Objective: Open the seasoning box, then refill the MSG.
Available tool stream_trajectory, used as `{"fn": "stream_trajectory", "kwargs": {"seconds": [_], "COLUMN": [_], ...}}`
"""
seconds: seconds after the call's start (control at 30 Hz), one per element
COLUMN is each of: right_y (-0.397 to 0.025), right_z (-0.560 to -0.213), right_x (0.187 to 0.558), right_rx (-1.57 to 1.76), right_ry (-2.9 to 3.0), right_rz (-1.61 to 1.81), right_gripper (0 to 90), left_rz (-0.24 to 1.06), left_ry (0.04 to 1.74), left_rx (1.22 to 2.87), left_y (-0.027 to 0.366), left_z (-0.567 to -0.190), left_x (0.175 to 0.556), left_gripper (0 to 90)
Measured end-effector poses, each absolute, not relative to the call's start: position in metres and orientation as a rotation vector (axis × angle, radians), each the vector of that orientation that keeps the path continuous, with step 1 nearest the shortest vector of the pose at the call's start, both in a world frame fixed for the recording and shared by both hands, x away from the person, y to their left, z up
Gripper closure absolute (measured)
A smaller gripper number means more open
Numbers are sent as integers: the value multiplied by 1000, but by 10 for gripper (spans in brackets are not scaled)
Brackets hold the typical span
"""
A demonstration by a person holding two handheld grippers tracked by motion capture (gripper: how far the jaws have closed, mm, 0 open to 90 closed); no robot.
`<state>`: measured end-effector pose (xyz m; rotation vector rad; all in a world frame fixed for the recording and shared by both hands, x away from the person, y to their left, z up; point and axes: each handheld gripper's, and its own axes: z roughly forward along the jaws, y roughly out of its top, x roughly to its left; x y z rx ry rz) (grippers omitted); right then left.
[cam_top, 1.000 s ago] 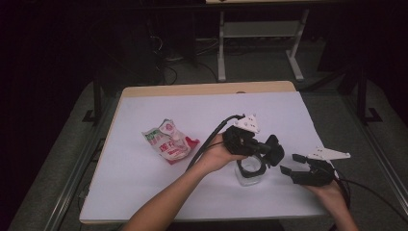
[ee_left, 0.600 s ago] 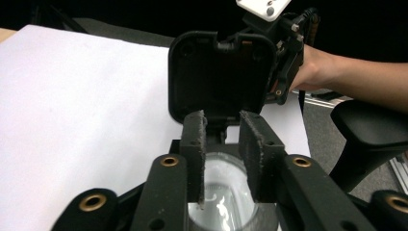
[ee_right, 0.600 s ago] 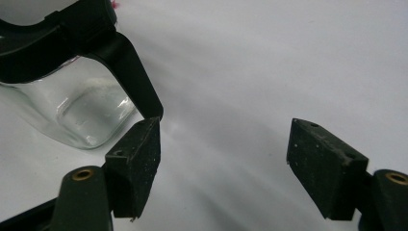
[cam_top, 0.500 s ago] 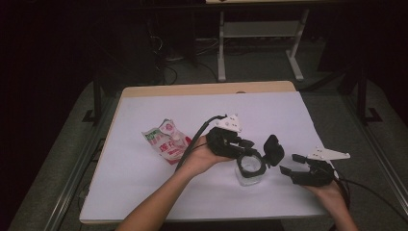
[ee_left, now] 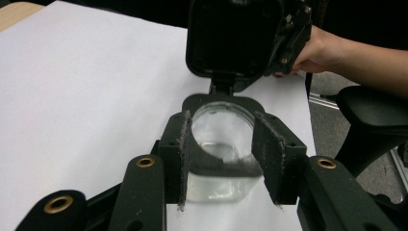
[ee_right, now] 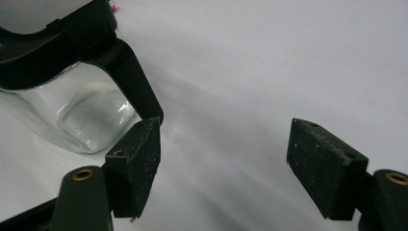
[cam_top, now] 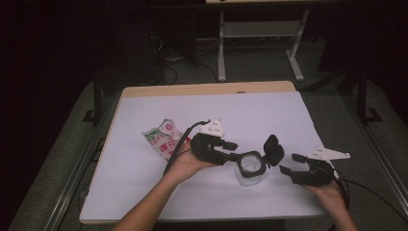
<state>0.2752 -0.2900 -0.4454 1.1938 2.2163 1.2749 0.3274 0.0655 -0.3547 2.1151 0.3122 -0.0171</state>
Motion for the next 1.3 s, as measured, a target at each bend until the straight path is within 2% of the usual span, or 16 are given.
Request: {"fn": "stream_trajectory", "kwargs": {"seconds": [0.57,1.03,1.3], "right_y": [-289,-290,-291], "right_z": [-444,-446,-447], "right_x": [273,273,273], "right_rx": [1185,1189,1197], "right_ry": [2216,2219,2218], "right_rz": [1275,1275,1277], "right_gripper": [273,273,273], "left_rz": [4,-10,19], "left_ry": [386,444,476], "left_rx": [2133,2155,2142], "left_y": [103,129,152], "left_z": [-369,-395,-400], "left_x": [308,298,291], "left_gripper": [559,453,440]}}
